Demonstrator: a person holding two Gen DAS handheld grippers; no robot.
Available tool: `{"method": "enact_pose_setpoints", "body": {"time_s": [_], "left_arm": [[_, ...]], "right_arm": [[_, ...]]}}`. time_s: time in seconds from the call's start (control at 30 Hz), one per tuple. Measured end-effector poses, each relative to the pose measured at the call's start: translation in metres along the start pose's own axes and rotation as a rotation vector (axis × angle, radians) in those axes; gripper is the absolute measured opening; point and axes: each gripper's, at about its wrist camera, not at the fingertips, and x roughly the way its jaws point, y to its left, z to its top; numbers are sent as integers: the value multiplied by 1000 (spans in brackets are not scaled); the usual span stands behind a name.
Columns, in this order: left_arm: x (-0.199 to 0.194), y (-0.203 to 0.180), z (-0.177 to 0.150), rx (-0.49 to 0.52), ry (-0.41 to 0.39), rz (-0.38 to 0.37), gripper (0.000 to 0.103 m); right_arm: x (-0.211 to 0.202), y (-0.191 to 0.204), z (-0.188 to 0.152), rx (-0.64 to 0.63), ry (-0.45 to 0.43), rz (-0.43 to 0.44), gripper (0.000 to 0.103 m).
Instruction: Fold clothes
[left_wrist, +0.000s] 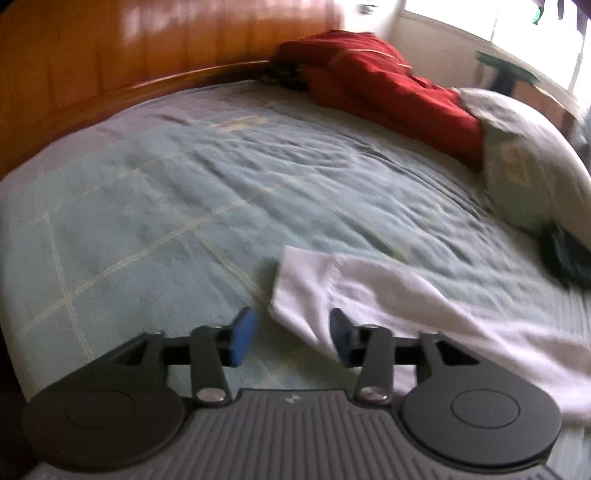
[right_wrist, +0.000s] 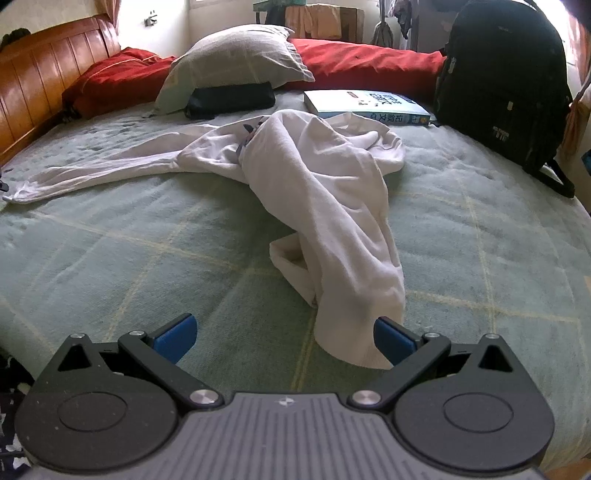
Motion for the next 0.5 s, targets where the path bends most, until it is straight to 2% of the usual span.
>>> {"method": "enact_pose_setpoints", "body": {"time_s": [0.03,0.13,0.23,0.5], "left_arm": [[-5,-8,-6,49,5,-9,58],[-21,-42,-28,208,21,-35,65],[-41,-81,-59,342,49,-121,72],[-102,-177,-142,632,79,-344,75]], "right_arm": [[-1,-1,-1,3,-2,3,103],[-5,-2,-3,10,-8,12,103],[-10,-5,-7,12,-13,10,103],[-29,-36,-22,61,-41,-17,103]]}}
